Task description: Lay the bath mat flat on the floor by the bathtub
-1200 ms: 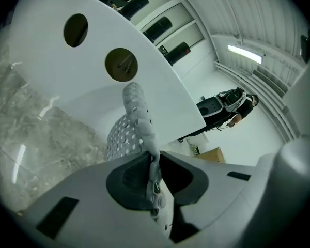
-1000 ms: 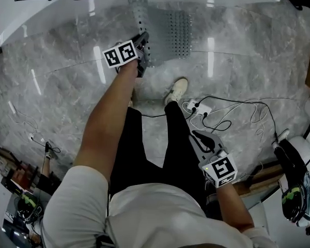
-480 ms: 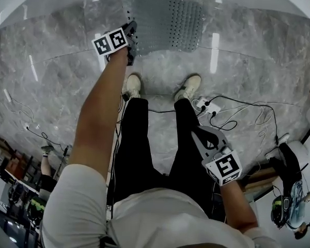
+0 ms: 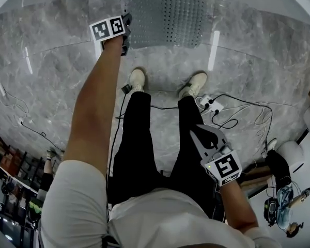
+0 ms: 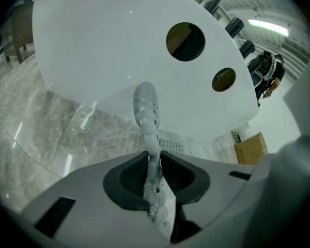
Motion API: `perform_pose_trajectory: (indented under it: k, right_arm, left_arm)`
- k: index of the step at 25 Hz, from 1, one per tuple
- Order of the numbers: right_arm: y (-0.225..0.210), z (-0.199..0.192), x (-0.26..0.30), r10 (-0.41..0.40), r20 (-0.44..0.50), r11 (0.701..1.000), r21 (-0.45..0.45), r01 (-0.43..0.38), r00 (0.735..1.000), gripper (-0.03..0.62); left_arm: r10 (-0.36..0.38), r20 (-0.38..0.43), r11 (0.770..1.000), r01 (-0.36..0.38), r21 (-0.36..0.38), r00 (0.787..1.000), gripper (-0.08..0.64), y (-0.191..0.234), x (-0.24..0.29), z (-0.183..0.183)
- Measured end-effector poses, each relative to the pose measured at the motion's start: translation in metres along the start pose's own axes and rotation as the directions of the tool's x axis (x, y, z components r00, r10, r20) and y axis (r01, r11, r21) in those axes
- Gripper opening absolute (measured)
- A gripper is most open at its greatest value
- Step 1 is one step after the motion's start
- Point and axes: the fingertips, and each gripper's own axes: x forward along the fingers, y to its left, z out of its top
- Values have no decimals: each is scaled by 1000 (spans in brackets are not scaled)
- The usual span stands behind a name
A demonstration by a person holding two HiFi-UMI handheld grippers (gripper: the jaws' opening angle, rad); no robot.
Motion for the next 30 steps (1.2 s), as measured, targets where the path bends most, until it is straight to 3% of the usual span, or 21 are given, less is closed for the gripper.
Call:
perform_pose_trajectory:
  k: [5, 16, 21, 30]
  right_arm:
    - [12, -5, 15, 7, -12, 1000, -4, -8, 1000, 55]
    - [49, 28, 45, -21, -4, 998, -67, 21, 1000, 51]
    - [87, 55, 43, -30, 51, 999, -11, 31, 998, 46]
    - [136, 93, 5, -109, 176, 994, 41, 103, 978, 35]
  left_arm:
    - [61, 10, 998, -61, 25, 998, 89, 31, -10, 4]
    - [79, 3, 995, -79, 67, 997, 84, 70, -73, 9]
    - [37, 22, 998, -38, 46, 999, 84, 67, -135, 19]
    - [-118, 58, 980, 107, 167, 991, 80, 25, -265, 39]
